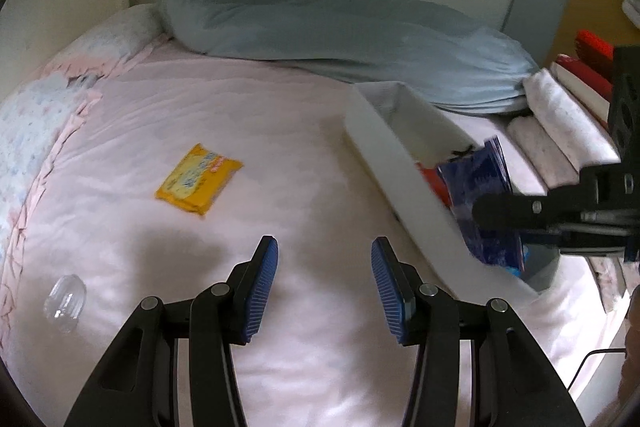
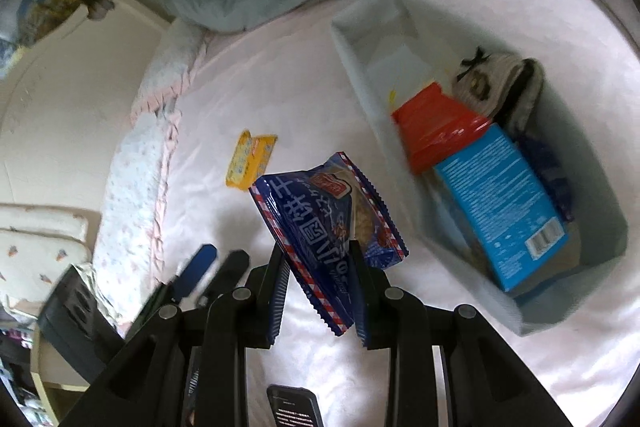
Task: Organize objects
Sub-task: 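Lift the blue-white packet with the right tool and carry it over the box, then lower the blue-white packet into the box and open the right tool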
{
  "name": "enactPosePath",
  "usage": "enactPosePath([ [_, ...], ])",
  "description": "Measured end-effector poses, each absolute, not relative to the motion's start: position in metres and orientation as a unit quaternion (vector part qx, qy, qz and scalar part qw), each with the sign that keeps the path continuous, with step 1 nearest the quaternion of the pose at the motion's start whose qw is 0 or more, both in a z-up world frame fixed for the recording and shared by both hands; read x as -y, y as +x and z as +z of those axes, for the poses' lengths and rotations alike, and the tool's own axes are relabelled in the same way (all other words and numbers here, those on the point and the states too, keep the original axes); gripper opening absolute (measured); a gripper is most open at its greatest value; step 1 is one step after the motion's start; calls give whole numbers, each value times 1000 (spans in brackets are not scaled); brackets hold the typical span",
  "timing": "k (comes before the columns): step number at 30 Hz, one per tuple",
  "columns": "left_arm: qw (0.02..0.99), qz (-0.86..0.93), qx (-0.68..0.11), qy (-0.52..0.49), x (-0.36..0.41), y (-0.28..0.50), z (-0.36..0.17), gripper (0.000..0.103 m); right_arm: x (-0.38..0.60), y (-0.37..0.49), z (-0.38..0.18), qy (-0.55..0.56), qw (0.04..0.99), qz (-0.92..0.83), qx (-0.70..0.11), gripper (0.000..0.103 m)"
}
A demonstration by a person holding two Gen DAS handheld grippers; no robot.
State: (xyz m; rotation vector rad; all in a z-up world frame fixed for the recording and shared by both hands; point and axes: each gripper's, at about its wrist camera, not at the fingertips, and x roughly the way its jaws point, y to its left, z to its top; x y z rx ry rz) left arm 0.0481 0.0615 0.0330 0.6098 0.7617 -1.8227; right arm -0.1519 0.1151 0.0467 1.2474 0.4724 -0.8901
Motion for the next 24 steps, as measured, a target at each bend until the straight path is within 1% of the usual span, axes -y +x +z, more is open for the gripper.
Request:
enactPosePath([
  [9, 478, -787, -312, 234, -68, 7, 41, 48, -119, -193, 63, 549, 684, -446, -177, 27],
  [11, 469, -795, -309, 231, -71, -1, 43, 48, -119, -200, 65, 541, 679, -461, -184, 27],
  [14, 459, -802, -302, 234, -73, -13, 44, 48, -119, -211, 64, 519, 662, -495, -215, 27],
  [20, 459, -808, -289, 231, -75, -22, 43, 48, -117, -243, 51, 545, 652, -484, -209, 27],
  [24, 453, -812, -289, 227, -77, -26, 42, 48, -114, -250, 36, 552, 625, -494, -245, 27],
])
